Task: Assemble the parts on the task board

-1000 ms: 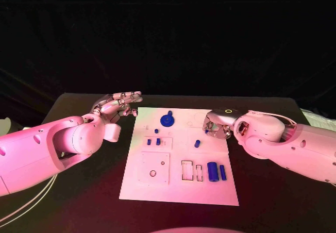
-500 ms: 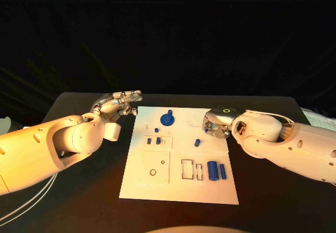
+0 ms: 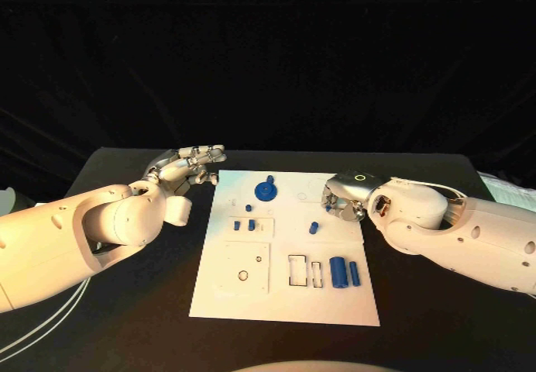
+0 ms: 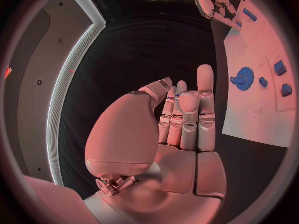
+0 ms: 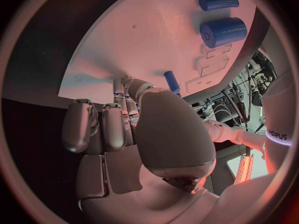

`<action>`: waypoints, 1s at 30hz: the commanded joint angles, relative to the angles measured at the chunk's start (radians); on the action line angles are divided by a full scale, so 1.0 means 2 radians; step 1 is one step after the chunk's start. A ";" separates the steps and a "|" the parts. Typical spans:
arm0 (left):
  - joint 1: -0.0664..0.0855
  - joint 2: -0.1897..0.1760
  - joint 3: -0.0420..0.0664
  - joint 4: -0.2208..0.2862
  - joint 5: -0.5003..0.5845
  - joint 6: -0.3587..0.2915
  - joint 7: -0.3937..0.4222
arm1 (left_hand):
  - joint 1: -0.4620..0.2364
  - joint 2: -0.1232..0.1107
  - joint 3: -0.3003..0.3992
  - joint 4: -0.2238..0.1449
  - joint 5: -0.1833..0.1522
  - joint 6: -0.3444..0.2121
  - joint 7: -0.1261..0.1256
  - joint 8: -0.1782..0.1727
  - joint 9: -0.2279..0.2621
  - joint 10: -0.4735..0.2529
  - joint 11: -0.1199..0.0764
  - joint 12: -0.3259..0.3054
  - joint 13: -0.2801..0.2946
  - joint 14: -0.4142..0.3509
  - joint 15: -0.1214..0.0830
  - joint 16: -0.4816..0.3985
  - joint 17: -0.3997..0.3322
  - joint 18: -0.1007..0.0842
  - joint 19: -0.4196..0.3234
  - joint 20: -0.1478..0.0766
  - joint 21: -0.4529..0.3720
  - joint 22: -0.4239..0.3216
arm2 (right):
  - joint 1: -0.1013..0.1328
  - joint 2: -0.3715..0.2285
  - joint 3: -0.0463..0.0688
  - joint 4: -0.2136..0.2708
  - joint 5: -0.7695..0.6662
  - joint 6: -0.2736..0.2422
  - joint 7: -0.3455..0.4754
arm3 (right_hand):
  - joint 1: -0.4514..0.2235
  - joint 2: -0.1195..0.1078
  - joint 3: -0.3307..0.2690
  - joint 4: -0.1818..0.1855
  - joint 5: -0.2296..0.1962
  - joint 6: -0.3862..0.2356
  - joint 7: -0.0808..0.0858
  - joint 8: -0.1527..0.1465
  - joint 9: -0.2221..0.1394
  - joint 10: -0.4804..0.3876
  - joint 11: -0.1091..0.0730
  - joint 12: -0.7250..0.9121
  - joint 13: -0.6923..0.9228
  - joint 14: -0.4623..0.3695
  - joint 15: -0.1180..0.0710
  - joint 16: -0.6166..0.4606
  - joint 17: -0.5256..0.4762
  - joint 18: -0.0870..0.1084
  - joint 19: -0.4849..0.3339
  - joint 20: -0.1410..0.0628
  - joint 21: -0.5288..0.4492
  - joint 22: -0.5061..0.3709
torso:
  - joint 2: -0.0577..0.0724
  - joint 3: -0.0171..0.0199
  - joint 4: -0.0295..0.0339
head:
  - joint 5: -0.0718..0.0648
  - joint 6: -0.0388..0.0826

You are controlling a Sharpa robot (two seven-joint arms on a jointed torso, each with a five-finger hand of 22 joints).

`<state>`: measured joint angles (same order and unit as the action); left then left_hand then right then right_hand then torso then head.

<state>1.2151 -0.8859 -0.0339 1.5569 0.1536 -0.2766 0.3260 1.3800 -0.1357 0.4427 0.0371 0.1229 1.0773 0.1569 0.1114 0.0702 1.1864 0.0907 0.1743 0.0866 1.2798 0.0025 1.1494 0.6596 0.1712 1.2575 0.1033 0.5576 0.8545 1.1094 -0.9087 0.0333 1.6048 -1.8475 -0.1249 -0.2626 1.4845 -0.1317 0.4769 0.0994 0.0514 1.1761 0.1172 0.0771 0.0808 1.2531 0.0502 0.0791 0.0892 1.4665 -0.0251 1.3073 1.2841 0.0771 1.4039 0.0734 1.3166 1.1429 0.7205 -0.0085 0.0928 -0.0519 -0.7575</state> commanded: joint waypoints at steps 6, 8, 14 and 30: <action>0.000 0.002 0.000 0.001 0.000 0.001 0.002 | 0.003 0.002 0.000 -0.003 0.001 0.003 0.002 0.002 0.000 0.000 -0.003 0.003 0.001 -0.004 0.000 -0.003 0.000 0.006 -0.002 0.000 -0.002 -0.001 | 0.010 -0.004 0.002 0.005 -0.001 -0.027 -0.007 | -0.002 0.002 0.005 -0.001 -0.002 0.005 -0.001 0.002 0.001 0.005 0.000 -0.002 -0.001 0.031 -0.002 0.004 0.001 0.004 0.004 -0.001 0.003 0.002 | 0.000 -0.0001 -0.0001 | -0.001 0.002; 0.000 0.002 0.000 0.001 0.000 0.001 0.001 | 0.003 0.002 0.000 -0.003 0.001 0.003 0.002 0.002 0.000 0.000 -0.003 0.003 0.001 -0.004 0.000 -0.003 0.000 0.006 -0.002 0.000 -0.002 -0.001 | 0.013 -0.006 0.003 0.008 0.000 -0.028 -0.007 | -0.002 0.002 0.005 -0.001 -0.002 0.005 -0.001 0.002 0.001 0.005 0.000 -0.002 -0.001 0.031 -0.002 0.004 0.001 0.004 0.004 -0.001 0.003 0.002 | 0.000 0.0000 -0.0002 | 0.003 0.002; 0.000 0.002 0.000 0.000 0.000 0.000 0.000 | 0.004 0.002 0.000 -0.003 0.001 0.003 0.002 0.002 0.000 -0.001 -0.003 0.003 0.001 -0.004 0.000 -0.003 -0.001 0.006 -0.001 -0.001 -0.002 -0.001 | 0.018 -0.014 0.004 0.023 0.006 -0.029 -0.009 | -0.002 0.002 0.005 -0.001 -0.002 0.005 -0.001 0.002 0.001 0.005 0.000 -0.002 -0.001 0.031 -0.002 0.004 0.001 0.004 0.004 -0.001 0.003 0.003 | 0.000 -0.0003 0.0001 | 0.001 0.002; 0.000 0.004 0.000 0.001 0.000 0.000 0.001 | 0.004 0.002 0.000 -0.003 0.001 0.003 0.002 0.002 0.000 -0.001 -0.003 0.003 0.001 -0.004 0.000 -0.003 -0.001 0.006 -0.001 -0.001 -0.002 -0.001 | 0.013 0.013 0.005 0.091 0.015 -0.033 0.004 | -0.003 0.001 0.009 -0.005 -0.001 0.006 0.001 0.001 0.001 0.006 0.001 -0.003 -0.003 0.031 -0.002 0.005 0.002 0.004 0.005 -0.001 0.004 0.003 | 0.000 -0.0015 0.0003 | 0.011 -0.001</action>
<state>1.2150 -0.8814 -0.0338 1.5564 0.1534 -0.2802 0.3225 1.3800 -0.1357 0.4427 0.0371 0.1229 1.0772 0.1569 0.1113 0.0701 1.1863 0.0907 0.1742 0.0864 1.2800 0.0027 1.1494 0.6579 0.1712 1.2575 0.1033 0.5576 0.8534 1.1388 -0.8878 0.0440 1.7805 -1.8166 -0.1876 -0.2688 1.4844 -0.1318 0.4916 0.0897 0.0458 1.1808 0.1194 0.0747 0.0812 1.2597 0.0503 0.0762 0.0846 1.4665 -0.0251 1.3111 1.2872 0.0770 1.4074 0.0698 1.3206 1.1495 0.7212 -0.0103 0.0929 -0.0337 -0.7564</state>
